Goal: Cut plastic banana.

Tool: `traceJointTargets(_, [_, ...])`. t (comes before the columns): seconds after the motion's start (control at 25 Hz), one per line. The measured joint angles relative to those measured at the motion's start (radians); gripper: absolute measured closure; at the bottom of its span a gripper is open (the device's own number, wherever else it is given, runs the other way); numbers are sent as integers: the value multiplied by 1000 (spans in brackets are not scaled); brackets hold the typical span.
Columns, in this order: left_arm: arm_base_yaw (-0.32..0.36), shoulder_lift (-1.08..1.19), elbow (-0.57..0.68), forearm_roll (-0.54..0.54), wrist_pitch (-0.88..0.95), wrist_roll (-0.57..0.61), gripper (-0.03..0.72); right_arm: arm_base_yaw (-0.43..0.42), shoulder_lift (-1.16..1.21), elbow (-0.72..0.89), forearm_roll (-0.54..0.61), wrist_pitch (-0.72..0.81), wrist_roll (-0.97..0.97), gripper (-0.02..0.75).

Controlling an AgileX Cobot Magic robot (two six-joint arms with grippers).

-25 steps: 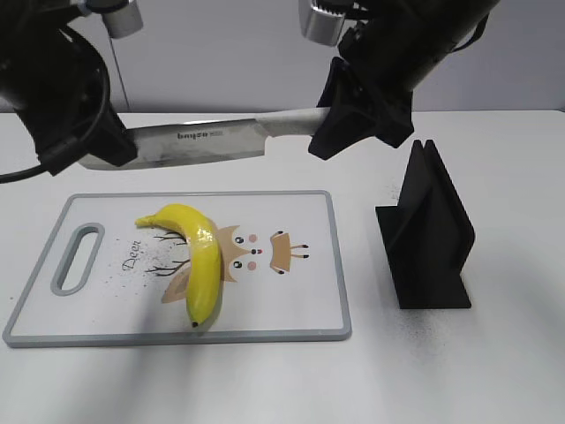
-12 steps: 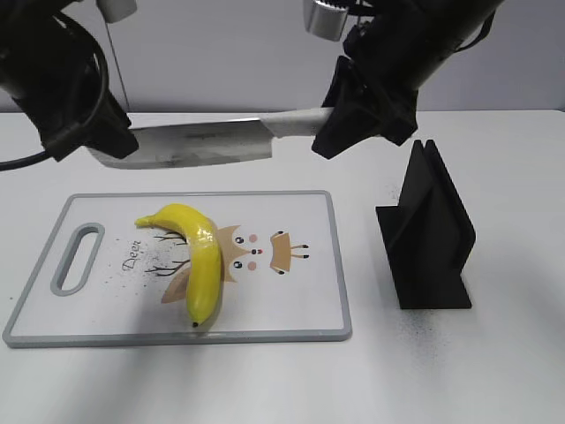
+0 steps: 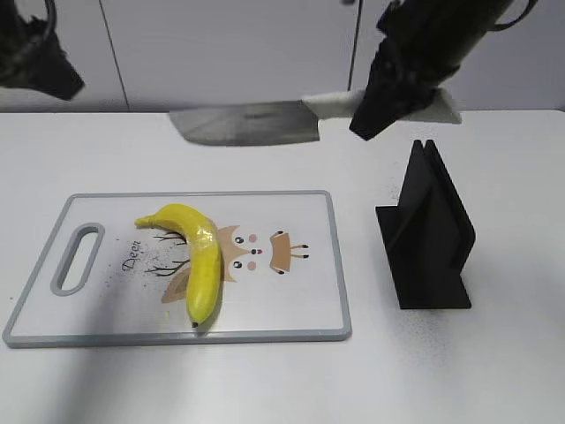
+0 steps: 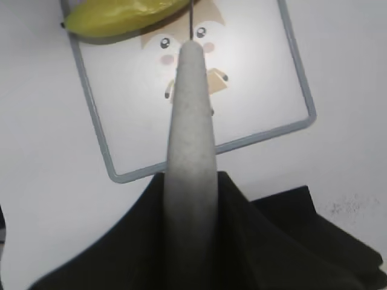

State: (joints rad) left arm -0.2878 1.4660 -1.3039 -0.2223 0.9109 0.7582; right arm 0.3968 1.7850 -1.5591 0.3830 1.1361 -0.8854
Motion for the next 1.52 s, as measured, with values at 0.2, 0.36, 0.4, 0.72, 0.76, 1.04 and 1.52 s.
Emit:
traceJointTargets(0.2, [81, -10, -67, 184, 173, -398, 42, 0, -35, -57, -33, 65, 246, 576])
traceJointTargets(0.36, [150, -17, -62, 198, 295, -522, 82, 0, -65, -46, -39, 80, 399, 576])
traceJointTargets(0.4, [164, -31, -51, 198, 298, -533, 87, 0, -82, -30, -40, 80, 425, 576])
traceJointTargets(0.72, [187, -357, 208, 187, 305, -550, 95, 0, -343, 270, -96, -120, 753, 576])
traceJointTargets(0.76, [187, -401, 243, 186, 304, -550, 95, 0, -369, 309, -113, -155, 807, 576])
traceJointTargets(1.04, [187, -771, 471, 182, 263, -568, 95, 0, -498, 483, -275, -282, 1135, 576])
traceJointTargets(1.52, [187, -1389, 730, 174, 262, -586, 97, 0, -513, 615, -383, -389, 1358, 576])
